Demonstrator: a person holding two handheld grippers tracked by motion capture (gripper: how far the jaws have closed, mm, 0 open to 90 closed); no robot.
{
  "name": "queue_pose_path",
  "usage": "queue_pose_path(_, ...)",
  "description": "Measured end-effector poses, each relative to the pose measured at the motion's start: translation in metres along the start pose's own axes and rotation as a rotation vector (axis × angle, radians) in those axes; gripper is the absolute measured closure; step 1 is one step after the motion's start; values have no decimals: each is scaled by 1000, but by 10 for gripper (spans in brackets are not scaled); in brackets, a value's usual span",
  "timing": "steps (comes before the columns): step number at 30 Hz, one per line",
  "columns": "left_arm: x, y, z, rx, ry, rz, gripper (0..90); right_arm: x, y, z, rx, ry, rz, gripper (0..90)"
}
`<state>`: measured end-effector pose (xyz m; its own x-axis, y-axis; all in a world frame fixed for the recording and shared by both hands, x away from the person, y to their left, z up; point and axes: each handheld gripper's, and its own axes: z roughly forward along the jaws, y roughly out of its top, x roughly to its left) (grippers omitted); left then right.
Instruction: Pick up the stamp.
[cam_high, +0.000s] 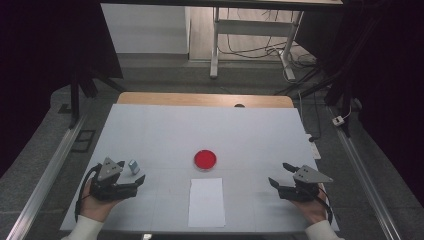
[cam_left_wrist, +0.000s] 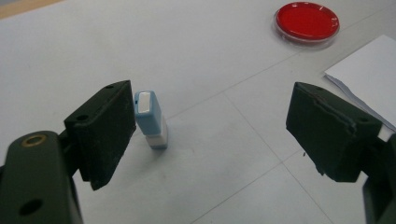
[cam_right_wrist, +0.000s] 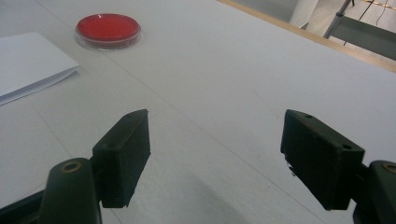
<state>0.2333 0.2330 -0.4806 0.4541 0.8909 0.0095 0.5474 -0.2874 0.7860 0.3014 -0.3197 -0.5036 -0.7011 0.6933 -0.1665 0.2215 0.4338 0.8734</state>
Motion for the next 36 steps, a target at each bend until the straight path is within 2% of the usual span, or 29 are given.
queue_pose_path(3, 2, 9, 3, 32, 4, -3, 160, 0, 0, 0, 3, -2, 0, 237)
queue_pose_path(10, 6, 23, 11, 61, 15, 13, 161, 1, 0, 1, 1, 7, -1, 238)
queue_pose_path(13, 14, 29, 20, 83, 34, 8, 165, 1, 0, 1, 10, 5, -5, 238)
queue_pose_path(17, 21, 28, 28, 102, 51, 1, 172, 1, -1, 2, 9, 5, -1, 238)
queue_pose_path(25, 32, 19, 36, 120, 46, -18, 198, 2, -4, 0, 22, 12, 0, 238)
queue_pose_path(34, 34, 15, 44, 119, 54, -6, 249, 3, -6, -1, 28, 9, 4, 240)
queue_pose_path(36, 35, 13, 45, 115, 58, -9, 288, 3, -6, -1, 28, 9, 4, 241)
